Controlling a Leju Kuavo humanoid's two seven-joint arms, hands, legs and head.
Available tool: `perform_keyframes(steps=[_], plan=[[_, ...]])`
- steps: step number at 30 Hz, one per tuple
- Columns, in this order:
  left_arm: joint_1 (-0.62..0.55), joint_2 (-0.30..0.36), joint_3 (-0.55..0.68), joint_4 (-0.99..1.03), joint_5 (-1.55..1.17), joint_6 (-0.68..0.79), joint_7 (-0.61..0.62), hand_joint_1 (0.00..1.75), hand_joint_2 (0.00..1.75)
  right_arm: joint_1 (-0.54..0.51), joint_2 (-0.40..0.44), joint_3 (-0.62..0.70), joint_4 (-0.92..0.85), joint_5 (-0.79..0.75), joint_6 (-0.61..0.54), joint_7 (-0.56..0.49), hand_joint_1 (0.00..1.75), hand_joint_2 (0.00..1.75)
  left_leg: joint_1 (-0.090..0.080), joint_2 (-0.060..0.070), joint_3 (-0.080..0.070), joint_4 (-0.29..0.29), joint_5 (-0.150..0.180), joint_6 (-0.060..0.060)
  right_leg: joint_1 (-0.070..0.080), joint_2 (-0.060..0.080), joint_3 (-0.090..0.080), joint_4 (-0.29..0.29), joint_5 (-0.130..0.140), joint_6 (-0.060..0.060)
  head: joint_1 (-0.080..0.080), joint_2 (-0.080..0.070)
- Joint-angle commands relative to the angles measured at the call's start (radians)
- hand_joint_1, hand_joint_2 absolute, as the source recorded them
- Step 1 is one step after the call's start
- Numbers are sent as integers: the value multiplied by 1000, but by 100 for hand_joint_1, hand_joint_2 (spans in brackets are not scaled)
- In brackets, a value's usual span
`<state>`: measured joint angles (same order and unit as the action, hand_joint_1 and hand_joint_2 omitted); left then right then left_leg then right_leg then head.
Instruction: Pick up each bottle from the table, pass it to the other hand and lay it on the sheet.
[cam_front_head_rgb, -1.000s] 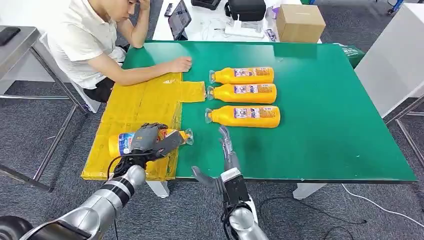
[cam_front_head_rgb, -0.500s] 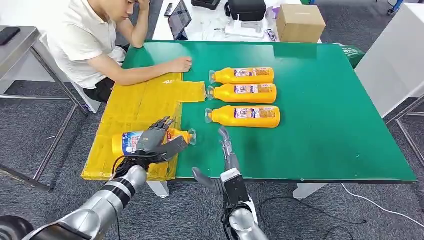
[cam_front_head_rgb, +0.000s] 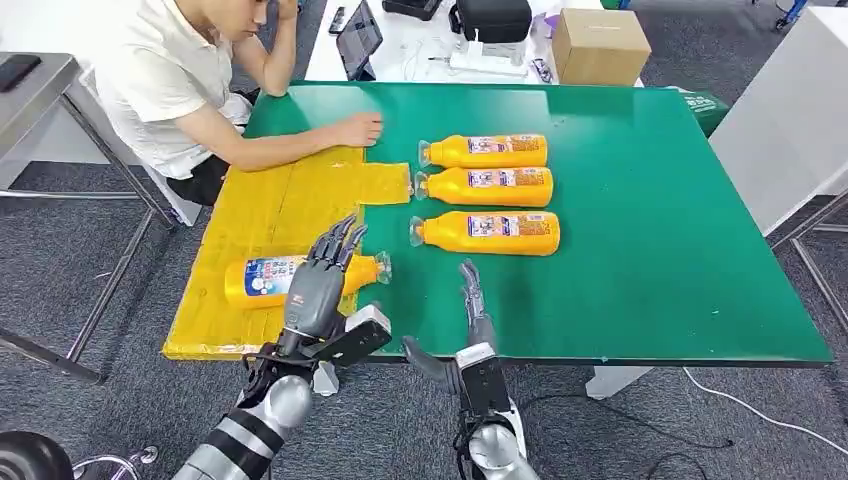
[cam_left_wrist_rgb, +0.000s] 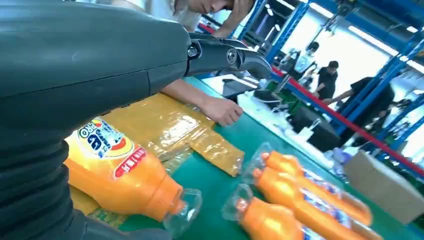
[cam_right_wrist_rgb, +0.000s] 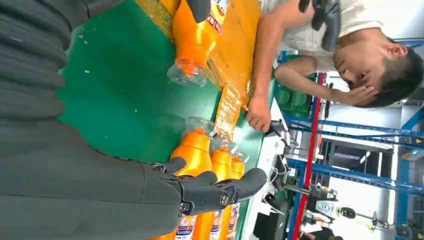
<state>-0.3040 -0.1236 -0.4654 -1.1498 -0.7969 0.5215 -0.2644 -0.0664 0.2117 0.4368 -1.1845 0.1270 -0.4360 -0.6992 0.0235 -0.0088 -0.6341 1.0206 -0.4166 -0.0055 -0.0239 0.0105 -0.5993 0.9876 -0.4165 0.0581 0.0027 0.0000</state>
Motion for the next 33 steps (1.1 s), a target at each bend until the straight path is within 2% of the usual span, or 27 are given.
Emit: perform_keyframes(steps=[1,3,5,6,7,8,9,10,12,13,14,19,20,23,25,26,27,32,33], plan=[[70,37,-61,-172,26,64,-54,0,175,1,-32,-18,2,-3,-13,1,0,175,0,1,3,-1,-1,1,1,0,3,-1,-1,-2,0,0],[90,36,-69,-211,55,75,-65,0,175,1,-39,-8,-4,13,-35,1,0,175,0,1,3,-1,-1,1,0,0,3,-1,-1,-2,0,0],[135,32,-72,-272,212,43,-115,0,175,-16,-92,44,-13,119,-135,1,0,175,0,1,4,-1,-2,2,1,0,4,-1,-1,-2,0,0],[172,19,-57,-301,373,-15,-152,0,175,-37,-118,29,43,230,-223,1,0,175,0,2,5,-1,-3,2,1,0,5,-2,-2,-3,0,0],[224,-35,-4,-334,640,-106,-206,0,175,-57,-154,6,77,322,-251,62,0,175,0,2,4,-1,-2,2,0,0,4,-2,-1,-2,0,0],[250,-48,0,-332,773,-131,-207,0,175,-57,-172,-118,72,493,-262,114,0,175,0,2,7,-2,-3,3,1,1,7,-3,-1,-2,0,0],[256,-54,-21,-321,857,-150,-201,0,175,-71,-176,-190,114,591,-262,129,0,175,0,3,9,-2,-4,3,1,0,10,-4,-2,-3,0,0],[255,-52,-46,-311,904,-163,-201,0,175,-106,-204,-216,172,620,-262,137,0,175,-1,-1,3,-2,-1,2,0,-2,5,-3,0,-1,0,0],[251,-50,-67,-300,959,-175,-192,0,175,-133,-208,-309,195,718,-262,151,0,175,-1,-1,6,-2,-2,3,0,-3,8,-4,-1,-1,0,0],[238,-41,-100,-284,985,-169,-205,0,175,-191,-220,-372,283,775,-262,144,0,175,-1,-1,3,-1,-1,3,0,-3,4,-3,0,-1,-1,0],[230,-36,-113,-277,999,-161,-212,0,175,-223,-227,-392,332,758,-262,108,0,175,-2,-2,2,-1,-1,3,-2,-3,3,-2,0,0,0,0],[230,-36,-113,-277,999,-161,-212,0,175,-223,-227,-392,332,758,-262,108,0,175,-3,-2,3,-1,0,5,-3,-3,5,-2,0,1,0,0],[224,-27,-116,-282,1028,-181,-198,0,175,-232,-222,-401,339,855,-262,187,0,175,-3,-1,4,-1,0,6,-2,-3,6,-3,-1,0,0,0],[225,-20,-139,-288,944,-113,-253,0,175,-297,-264,-349,447,815,-262,199,0,175,-3,1,4,-1,-1,5,-2,-1,6,-2,0,1,0,0],[230,-16,-151,-293,883,-65,-272,0,175,-307,-276,-325,449,899,-262,248,0,175,-3,0,2,-1,0,5,-3,-1,4,-2,0,2,-1,0],[233,-16,-153,-293,861,-47,-284,0,175,-310,-277,-314,454,940,-262,275,0,175,-3,1,7,-1,-2,6,-1,-1,9,-3,-1,0,-1,0],[233,-18,-153,-292,849,-34,-291,0,175,-318,-279,-300,468,975,-262,300,0,175,-3,0,3,-1,-1,6,-2,-1,5,-2,0,2,0,0],[233,-23,-148,-290,875,-49,-275,0,175,-406,-283,-230,612,1016,-225,394,0,175,-3,3,4,0,-1,6,-2,1,6,-2,0,2,0,0],[233,-23,-148,-290,875,-49,-275,0,175,-406,-283,-230,612,1016,-225,394,0,175,-3,1,1,0,0,5,-3,1,2,-1,0,3,0,0]])
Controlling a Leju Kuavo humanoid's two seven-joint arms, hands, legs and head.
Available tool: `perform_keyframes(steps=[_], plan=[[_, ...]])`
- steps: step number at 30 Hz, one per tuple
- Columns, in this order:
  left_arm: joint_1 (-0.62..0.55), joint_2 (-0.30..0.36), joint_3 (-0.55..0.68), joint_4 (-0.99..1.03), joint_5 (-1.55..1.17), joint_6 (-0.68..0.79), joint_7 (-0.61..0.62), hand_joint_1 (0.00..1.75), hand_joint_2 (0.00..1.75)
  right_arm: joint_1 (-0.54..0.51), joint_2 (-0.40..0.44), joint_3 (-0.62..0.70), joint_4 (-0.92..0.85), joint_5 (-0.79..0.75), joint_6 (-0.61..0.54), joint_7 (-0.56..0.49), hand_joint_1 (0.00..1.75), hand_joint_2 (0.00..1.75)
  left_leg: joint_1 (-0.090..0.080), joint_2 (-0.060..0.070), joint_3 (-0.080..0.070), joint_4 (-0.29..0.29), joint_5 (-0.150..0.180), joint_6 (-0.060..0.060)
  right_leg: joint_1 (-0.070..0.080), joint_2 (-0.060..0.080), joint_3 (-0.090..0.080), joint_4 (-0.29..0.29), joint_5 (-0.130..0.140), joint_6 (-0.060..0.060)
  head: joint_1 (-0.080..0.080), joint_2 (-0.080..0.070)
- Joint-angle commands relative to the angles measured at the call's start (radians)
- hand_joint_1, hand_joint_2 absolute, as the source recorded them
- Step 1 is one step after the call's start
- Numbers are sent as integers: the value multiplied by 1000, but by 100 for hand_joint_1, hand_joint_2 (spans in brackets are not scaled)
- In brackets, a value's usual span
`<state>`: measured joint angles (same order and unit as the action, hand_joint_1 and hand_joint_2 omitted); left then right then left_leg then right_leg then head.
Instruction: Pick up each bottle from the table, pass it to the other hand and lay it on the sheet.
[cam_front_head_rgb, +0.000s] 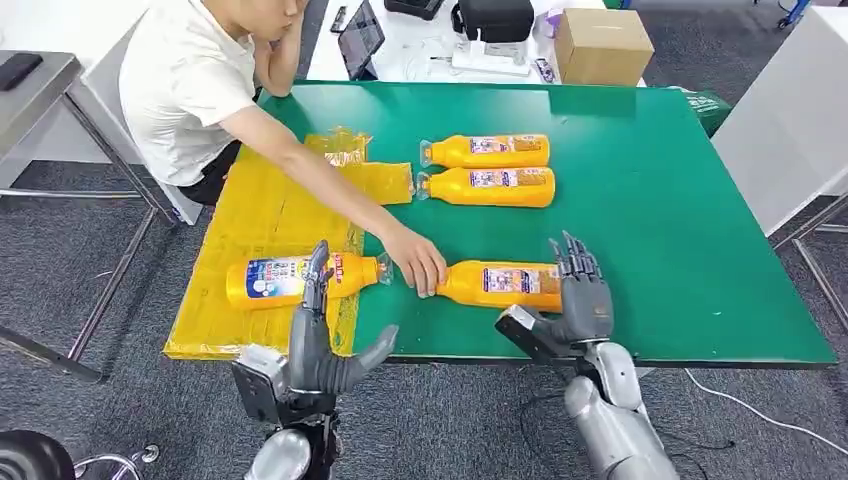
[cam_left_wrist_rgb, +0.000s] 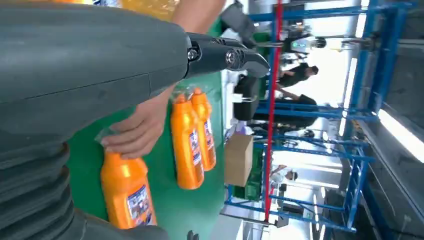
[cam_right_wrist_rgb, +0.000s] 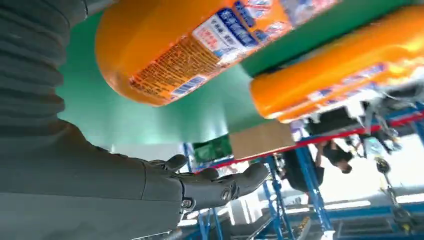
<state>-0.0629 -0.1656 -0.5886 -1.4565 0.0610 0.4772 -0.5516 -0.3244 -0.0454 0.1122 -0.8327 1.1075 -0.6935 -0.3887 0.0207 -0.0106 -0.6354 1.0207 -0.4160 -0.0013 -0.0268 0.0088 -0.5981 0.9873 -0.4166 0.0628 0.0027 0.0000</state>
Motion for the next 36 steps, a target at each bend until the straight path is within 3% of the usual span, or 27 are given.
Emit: perform_keyframes(steps=[1,6,14,15,23,29,30,31,32,35,36], plan=[[-8,19,-24,17,17,-5,12,0,175,-152,-27,95,262,35,35,84,0,175,0,4,4,-1,-1,1,1,3,2,-1,0,-2,0,0],[-20,13,-27,25,11,-3,10,0,175,-209,-32,143,334,34,134,114,0,175,0,1,2,-1,0,1,0,1,1,-1,0,-2,0,0],[-24,12,-28,25,10,-3,10,0,175,-229,-32,165,358,50,156,140,0,175,0,3,4,0,-1,1,1,1,3,-1,0,-3,0,0],[-42,4,-48,24,-15,-24,38,0,175,-317,-21,237,442,75,362,237,0,175,0,4,6,0,-2,2,1,2,5,-1,-1,-4,-1,0],[-46,-1,-41,30,-40,-31,57,0,175,-387,-24,348,475,171,482,368,0,175,0,2,7,-1,0,1,1,-1,6,-1,1,-4,0,0],[-47,-2,-41,30,-40,-31,57,0,175,-396,-21,348,473,170,487,368,0,175,0,0,8,-1,1,2,1,-2,7,-1,1,-3,0,0],[-47,-2,-41,30,-40,-31,57,0,175,-396,-21,348,473,170,487,368,5,175,0,0,9,-1,1,2,1,-2,8,-2,1,-4,0,0],[-47,-3,-39,31,-42,-33,59,0,175,-400,-22,354,479,165,517,357,145,175,0,1,10,-1,1,2,1,-2,9,-2,1,-5,0,0],[-48,-4,-37,31,-43,-34,60,0,175,-406,-25,350,483,152,544,353,175,175,0,1,8,-1,1,2,0,-1,7,-1,1,-3,0,0],[-50,-4,-36,31,-48,-37,60,0,175,-410,-31,346,482,129,573,334,175,175,0,1,9,-1,1,2,1,-2,8,-1,1,-4,0,0],[-51,-1,-40,30,-48,-45,62,0,175,-401,-32,319,479,79,598,281,175,175,0,0,8,0,1,2,1,-2,7,-1,1,-3,0,0]])
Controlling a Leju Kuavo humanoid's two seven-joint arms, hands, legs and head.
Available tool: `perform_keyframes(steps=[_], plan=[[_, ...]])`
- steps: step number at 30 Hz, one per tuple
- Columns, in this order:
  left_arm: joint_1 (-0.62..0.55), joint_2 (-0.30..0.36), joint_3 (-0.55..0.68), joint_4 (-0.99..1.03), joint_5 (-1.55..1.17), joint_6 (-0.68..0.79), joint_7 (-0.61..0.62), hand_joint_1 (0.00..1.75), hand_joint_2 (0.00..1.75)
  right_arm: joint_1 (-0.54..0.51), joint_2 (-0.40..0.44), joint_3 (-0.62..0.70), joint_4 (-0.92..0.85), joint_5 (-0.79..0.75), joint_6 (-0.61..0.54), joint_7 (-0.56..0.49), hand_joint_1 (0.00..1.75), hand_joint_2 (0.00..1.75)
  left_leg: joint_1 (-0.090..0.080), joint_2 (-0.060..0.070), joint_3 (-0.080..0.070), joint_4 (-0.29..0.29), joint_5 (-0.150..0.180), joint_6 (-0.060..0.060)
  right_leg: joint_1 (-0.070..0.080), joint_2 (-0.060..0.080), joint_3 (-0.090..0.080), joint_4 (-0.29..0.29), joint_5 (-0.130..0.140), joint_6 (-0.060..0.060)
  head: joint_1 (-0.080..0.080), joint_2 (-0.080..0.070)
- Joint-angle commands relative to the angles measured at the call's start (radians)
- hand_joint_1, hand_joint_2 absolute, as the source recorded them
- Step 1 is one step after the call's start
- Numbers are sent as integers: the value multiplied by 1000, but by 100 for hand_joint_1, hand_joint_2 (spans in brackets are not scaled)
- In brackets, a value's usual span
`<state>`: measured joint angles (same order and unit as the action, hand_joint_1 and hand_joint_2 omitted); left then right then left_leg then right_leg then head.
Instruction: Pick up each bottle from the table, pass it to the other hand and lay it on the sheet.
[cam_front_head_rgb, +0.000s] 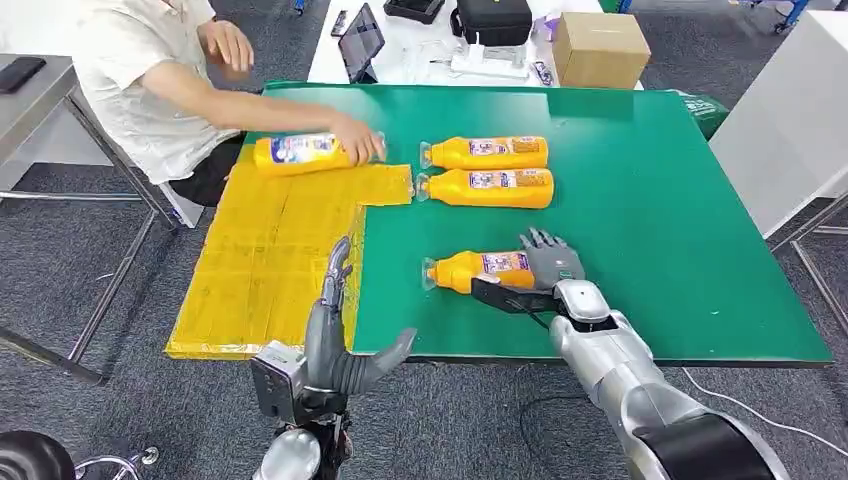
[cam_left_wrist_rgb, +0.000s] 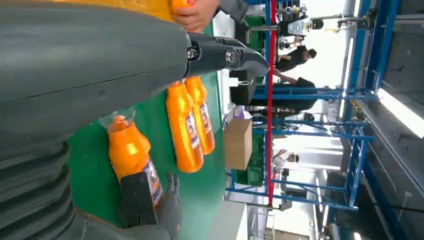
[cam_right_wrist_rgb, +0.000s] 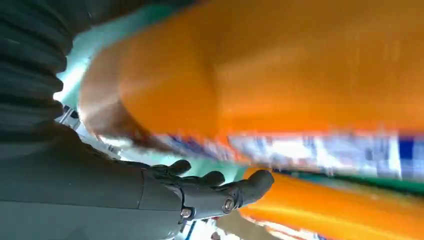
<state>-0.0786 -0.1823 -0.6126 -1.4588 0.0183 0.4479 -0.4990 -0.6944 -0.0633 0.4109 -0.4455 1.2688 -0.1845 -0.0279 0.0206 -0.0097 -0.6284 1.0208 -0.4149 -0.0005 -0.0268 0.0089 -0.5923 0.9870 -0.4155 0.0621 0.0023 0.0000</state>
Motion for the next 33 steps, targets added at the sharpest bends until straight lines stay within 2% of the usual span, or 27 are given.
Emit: perform_keyframes(steps=[1,4,8,12,14,16,18,19,21,23,26,33], plan=[[-36,17,-17,33,-3,-19,10,0,175,-19,-13,-11,86,-134,111,-124,175,175,0,0,2,-1,0,1,1,-2,2,-1,-1,-3,0,0],[-42,20,-19,39,5,-27,8,0,175,14,-27,-56,81,-237,181,-213,175,175,1,-3,4,-2,0,2,2,-6,6,-3,-1,-5,0,0],[-45,24,-20,38,6,-29,6,0,175,41,-32,-89,68,-318,222,-271,175,175,1,-3,5,-3,0,2,2,-5,7,-4,-1,-3,0,0],[-42,26,-18,36,5,-30,5,0,175,66,-27,-99,44,-381,220,-309,175,175,2,-2,7,-3,0,1,3,-5,8,-5,0,-4,0,0],[-38,15,-3,38,29,-37,7,0,175,95,-13,-132,9,-468,242,-372,175,175,2,0,9,-3,-1,1,3,-2,9,-5,0,-4,0,0],[-38,8,4,44,48,-40,8,0,175,112,-8,-135,-19,-517,246,-385,175,175,2,0,11,-4,-2,0,3,-1,9,-5,1,-5,0,0],[-22,-34,76,87,276,-108,128,0,175,150,20,-157,-90,-617,246,-461,175,175,2,1,13,-4,-2,-1,4,0,11,-5,1,-4,0,0],[-26,-39,98,131,362,-102,176,0,175,172,35,-148,-137,-650,235,-473,175,175,3,3,14,-4,-3,-1,4,2,12,-5,1,-4,0,0],[-42,-31,106,208,434,-125,151,0,175,200,49,-119,-207,-694,234,-455,175,175,3,6,16,-4,-3,-1,4,4,13,-6,2,-4,1,0],[-42,-27,118,265,548,-135,177,0,175,238,57,-90,-307,-803,242,-497,175,175,2,5,16,-3,-3,-2,3,5,13,-3,0,-3,0,0],[-32,-3,85,259,591,-162,163,0,175,291,64,-57,-447,-908,252,-515,175,175,2,5,14,-3,-3,-2,4,3,10,-4,1,-6,0,0],[-38,32,25,216,603,-202,183,0,175,311,86,15,-542,-981,264,-510,175,175,2,5,1,-1,-2,-1,3,4,0,0,0,-4,0,0]])
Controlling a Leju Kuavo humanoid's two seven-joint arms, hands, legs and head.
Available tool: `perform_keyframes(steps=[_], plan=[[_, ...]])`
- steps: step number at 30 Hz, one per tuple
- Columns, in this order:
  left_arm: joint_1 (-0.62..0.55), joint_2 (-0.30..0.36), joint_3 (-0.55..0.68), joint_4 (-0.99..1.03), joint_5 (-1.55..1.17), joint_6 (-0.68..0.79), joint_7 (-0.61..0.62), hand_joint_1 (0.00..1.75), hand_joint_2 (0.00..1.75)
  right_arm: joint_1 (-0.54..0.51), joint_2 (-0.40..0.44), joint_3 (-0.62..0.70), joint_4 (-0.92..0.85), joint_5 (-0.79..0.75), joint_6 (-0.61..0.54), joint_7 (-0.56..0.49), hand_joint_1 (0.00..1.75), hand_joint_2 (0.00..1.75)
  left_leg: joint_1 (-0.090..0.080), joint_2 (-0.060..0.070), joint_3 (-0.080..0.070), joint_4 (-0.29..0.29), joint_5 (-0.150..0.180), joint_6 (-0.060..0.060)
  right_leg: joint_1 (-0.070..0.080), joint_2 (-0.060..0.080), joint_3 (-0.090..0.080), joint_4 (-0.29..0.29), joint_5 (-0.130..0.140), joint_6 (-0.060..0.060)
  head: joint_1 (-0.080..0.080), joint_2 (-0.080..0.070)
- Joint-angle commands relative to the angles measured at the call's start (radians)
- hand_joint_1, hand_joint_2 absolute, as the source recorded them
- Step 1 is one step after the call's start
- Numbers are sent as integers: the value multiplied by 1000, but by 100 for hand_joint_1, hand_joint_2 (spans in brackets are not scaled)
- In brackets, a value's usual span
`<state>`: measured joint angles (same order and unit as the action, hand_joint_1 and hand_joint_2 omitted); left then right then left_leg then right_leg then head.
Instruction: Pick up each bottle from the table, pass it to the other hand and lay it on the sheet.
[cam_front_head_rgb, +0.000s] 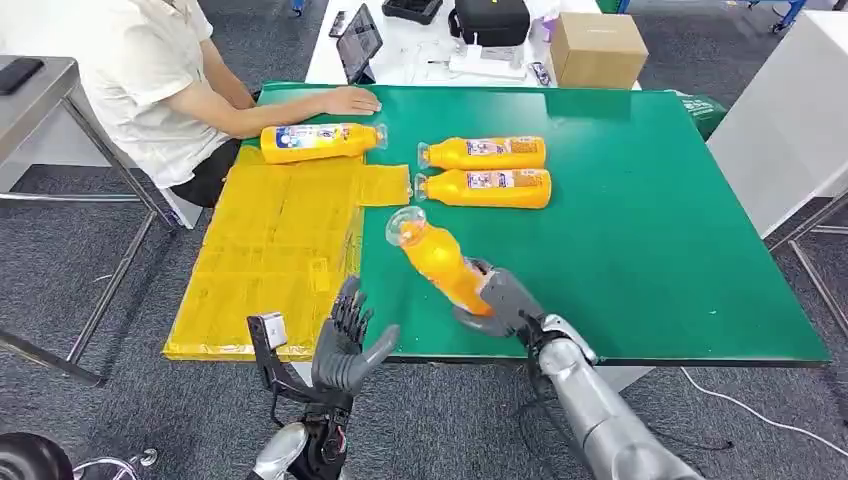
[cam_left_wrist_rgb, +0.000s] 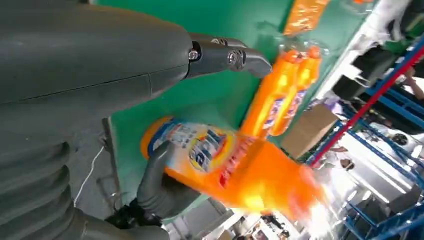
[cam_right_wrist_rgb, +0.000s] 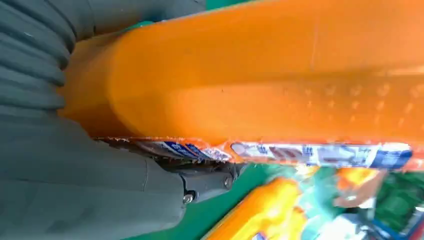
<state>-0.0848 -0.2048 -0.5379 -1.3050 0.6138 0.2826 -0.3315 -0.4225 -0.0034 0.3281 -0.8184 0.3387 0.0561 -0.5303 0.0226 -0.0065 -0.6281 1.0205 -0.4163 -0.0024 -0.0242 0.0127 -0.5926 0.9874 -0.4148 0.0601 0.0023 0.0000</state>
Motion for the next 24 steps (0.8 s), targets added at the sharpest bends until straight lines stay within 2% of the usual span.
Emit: perform_keyframes(steps=[1,7,12,16,24], plan=[[-32,55,-50,62,8,-37,15,0,175,39,26,97,-169,-51,23,-8,175,175,-1,2,2,-1,-1,1,0,0,1,-1,-1,-3,0,0],[-37,57,-57,65,6,-41,17,0,175,36,20,107,-164,-54,28,-11,175,175,0,0,0,-1,-1,1,1,-2,-1,-1,-2,-3,0,0],[-65,41,-78,45,-44,-33,-23,0,175,31,47,219,-131,-44,75,-19,175,175,0,1,-3,0,-1,1,0,0,-4,0,-1,-2,0,0],[-102,23,-70,88,-78,41,-25,0,175,5,72,325,-44,-2,13,-13,175,175,0,1,-1,-1,-1,1,1,0,-2,-1,-1,-3,0,0],[-116,14,-56,90,-62,33,-20,0,175,-15,91,383,12,1,5,-7,175,175,0,0,-4,0,-1,1,0,-1,-4,-1,-1,-2,0,0]])
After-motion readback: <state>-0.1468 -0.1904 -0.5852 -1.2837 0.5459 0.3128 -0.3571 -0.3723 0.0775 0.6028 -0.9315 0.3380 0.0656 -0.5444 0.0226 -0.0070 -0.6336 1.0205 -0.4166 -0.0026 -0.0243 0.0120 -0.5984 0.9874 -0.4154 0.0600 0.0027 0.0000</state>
